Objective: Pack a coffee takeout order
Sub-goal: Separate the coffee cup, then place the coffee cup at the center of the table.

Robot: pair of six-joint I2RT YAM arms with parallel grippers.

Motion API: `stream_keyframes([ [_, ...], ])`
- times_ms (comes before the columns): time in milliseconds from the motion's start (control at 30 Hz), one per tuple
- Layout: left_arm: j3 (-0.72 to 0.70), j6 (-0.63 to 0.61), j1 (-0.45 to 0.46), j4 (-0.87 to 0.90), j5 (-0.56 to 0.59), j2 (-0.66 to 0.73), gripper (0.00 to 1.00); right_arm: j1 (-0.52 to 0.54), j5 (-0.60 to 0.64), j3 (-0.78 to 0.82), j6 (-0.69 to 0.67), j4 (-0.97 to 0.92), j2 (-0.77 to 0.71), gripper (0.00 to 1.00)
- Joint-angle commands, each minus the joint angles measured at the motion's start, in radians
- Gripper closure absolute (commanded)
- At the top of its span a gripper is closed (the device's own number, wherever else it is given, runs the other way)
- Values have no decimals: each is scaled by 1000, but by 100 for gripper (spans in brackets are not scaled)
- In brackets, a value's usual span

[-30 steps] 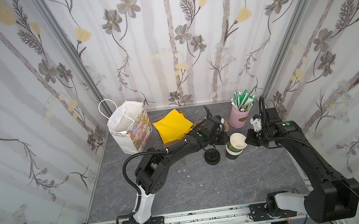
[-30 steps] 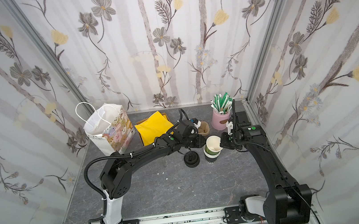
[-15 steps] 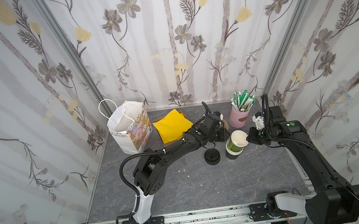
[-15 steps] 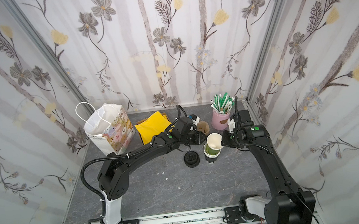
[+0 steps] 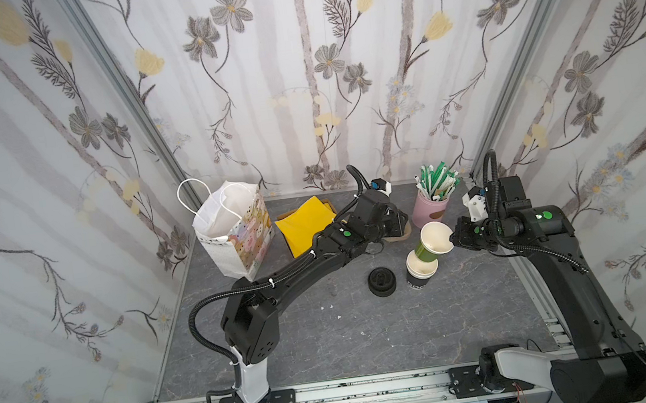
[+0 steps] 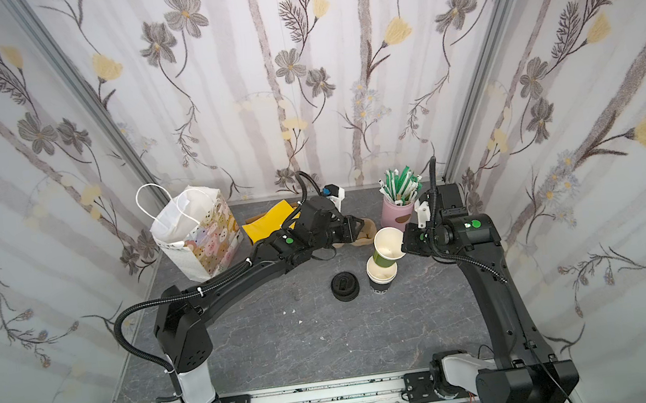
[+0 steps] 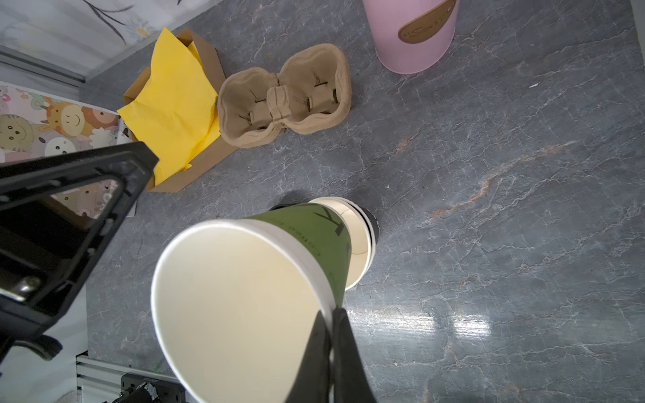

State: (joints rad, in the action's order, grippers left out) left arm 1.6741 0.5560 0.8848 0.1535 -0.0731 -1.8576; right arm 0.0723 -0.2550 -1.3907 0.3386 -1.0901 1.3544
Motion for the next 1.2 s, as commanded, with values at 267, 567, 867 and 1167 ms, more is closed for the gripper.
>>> stream_keyframes([
  [267,-242,-6,-45,12,224,289,65,161,68,-168,103,-116,39,100],
  [567,-535,14,-101,75,297,628,61,525,141,-255,318,-41,174,100],
  [867,-675,1,-158,283,396,912,61,771,110,-322,359,124,441,100],
  [1167,-731,4,-165,333,374,993,61,789,107,-395,344,249,648,100],
])
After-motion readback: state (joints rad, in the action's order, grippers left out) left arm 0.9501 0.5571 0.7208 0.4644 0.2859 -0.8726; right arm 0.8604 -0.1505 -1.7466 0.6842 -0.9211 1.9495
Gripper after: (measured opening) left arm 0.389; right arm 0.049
